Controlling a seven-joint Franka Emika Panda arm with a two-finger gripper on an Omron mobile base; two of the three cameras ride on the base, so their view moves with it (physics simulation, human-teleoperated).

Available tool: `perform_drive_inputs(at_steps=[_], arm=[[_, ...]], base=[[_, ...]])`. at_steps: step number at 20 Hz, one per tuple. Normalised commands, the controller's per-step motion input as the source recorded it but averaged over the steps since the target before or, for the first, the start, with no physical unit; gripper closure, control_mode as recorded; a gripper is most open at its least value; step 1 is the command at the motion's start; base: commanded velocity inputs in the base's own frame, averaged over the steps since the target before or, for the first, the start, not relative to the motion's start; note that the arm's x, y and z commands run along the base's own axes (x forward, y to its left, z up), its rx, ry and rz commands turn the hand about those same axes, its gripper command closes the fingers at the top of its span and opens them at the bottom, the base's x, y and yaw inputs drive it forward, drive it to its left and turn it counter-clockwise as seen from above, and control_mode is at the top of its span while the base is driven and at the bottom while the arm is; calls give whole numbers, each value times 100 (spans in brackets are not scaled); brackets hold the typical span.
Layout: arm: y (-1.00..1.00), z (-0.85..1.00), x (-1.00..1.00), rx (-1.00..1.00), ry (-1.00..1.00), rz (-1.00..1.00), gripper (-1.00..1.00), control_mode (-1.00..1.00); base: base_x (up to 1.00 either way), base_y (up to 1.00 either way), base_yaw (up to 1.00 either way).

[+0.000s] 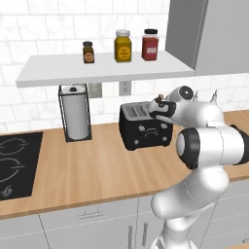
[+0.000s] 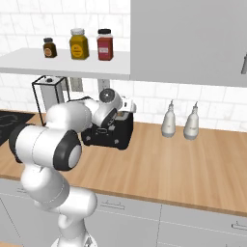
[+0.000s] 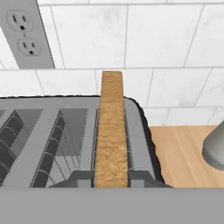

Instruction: Start the toaster. Once the lever pops up, take the bread to the plate on the dining counter.

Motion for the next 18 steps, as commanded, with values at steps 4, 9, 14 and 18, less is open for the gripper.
perform_drive_inputs(at_steps=[4,9,14,18], arm=[[0,44,-26,3,0,0,100,-100],[0,63,-19,6,-1,0,100,-100],[0,35,-52,5,-1,0,100,-100],[0,36,-72,4,0,0,100,-100]], base=[[0,0,0],[0,0,0],[0,0,0],[0,0,0]])
